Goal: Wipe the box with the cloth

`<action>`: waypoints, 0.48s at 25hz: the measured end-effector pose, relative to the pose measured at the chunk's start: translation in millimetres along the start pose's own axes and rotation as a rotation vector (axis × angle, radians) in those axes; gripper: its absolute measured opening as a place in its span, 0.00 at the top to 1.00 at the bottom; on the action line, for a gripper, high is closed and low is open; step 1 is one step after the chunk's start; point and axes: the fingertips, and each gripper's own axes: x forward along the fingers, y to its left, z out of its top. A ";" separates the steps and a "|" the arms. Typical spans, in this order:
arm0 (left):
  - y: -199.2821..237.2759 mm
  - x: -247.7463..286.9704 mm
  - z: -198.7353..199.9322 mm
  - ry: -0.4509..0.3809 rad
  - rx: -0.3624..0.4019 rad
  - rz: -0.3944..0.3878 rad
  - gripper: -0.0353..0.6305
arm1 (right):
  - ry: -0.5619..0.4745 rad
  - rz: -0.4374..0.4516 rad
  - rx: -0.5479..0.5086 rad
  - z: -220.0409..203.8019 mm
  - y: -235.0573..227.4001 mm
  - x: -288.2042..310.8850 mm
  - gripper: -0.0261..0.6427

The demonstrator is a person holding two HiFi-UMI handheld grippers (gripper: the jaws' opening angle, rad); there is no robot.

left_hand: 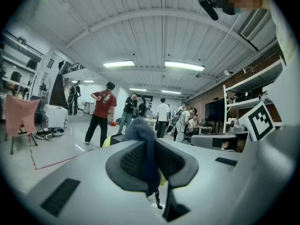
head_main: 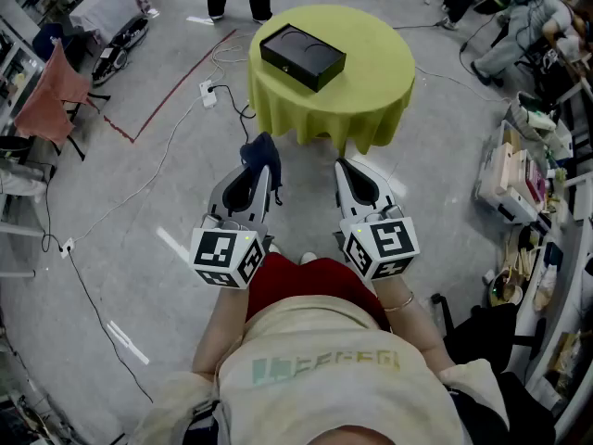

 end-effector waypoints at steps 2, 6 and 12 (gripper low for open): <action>0.8 3.0 -1.6 -0.002 0.007 0.005 0.85 | -0.003 -0.001 -0.005 -2.0 -3.4 1.1 0.91; 4.9 6.8 -4.6 -0.002 0.010 0.015 0.85 | 0.008 0.012 -0.017 -7.1 -5.2 5.7 0.91; 14.4 14.8 -3.1 -0.010 0.004 0.030 0.85 | -0.011 0.045 0.008 -5.2 -5.9 13.4 0.91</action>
